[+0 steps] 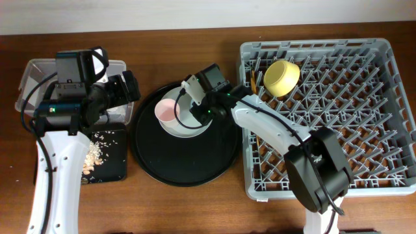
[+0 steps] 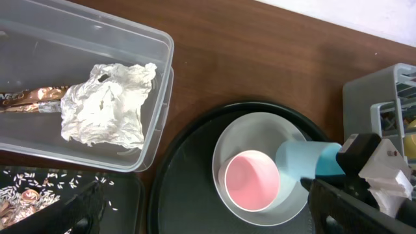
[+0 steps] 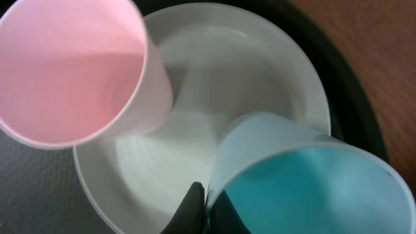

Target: Sort waste into correct bins and load items into the dishwasher rack

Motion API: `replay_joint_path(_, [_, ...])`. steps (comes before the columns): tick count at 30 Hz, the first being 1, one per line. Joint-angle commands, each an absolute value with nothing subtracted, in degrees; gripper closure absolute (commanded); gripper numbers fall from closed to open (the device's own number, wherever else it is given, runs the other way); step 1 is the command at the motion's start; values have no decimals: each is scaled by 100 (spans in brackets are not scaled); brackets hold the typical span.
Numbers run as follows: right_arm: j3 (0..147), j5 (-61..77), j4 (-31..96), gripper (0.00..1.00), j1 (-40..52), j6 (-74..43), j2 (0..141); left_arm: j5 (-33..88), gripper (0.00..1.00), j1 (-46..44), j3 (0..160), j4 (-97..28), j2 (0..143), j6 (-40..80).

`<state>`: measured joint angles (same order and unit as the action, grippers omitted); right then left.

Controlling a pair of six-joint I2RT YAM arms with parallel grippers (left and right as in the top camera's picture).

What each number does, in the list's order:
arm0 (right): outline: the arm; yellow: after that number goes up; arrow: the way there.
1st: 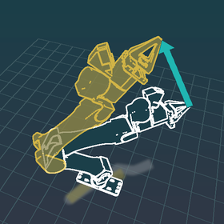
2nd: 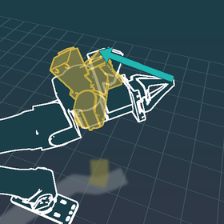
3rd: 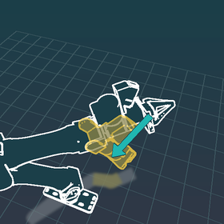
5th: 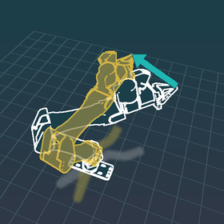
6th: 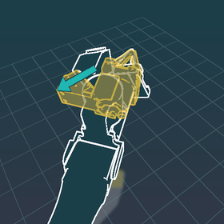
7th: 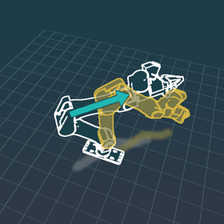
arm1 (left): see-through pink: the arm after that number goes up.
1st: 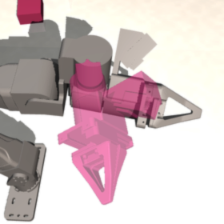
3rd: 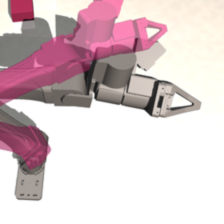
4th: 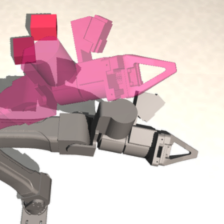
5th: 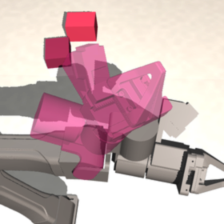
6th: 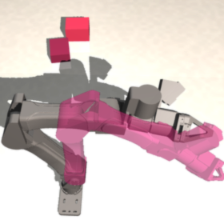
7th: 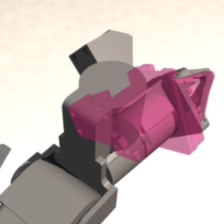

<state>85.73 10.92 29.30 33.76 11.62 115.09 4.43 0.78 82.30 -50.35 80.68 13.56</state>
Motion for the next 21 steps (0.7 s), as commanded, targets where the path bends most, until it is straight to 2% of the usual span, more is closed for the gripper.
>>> replay_joint_path(1, [8849, 1461, 3415, 96, 3404, 849, 10842, 447, 1, 93, 8298, -5026, 8051, 1367])
replay_joint_path(5, [8899, 1658, 4158, 96, 3264, 617, 10020, 447, 1, 93, 8298, -5026, 8051, 1367])
replay_joint_path(9, [8899, 2117, 4928, 96, 2591, 552, 9432, 447, 1, 93, 8298, -5026, 8051, 1367])
replay_joint_path(15, [8825, 4875, 5411, 96, 1326, 1361, 9817, 447, 1, 93, 8298, -5026, 8051, 1367])
replay_joint_path(21, [8774, 6683, 5721, 96, 574, 2261, 10689, 447, 1, 93, 8298, -5026, 8051, 1367])
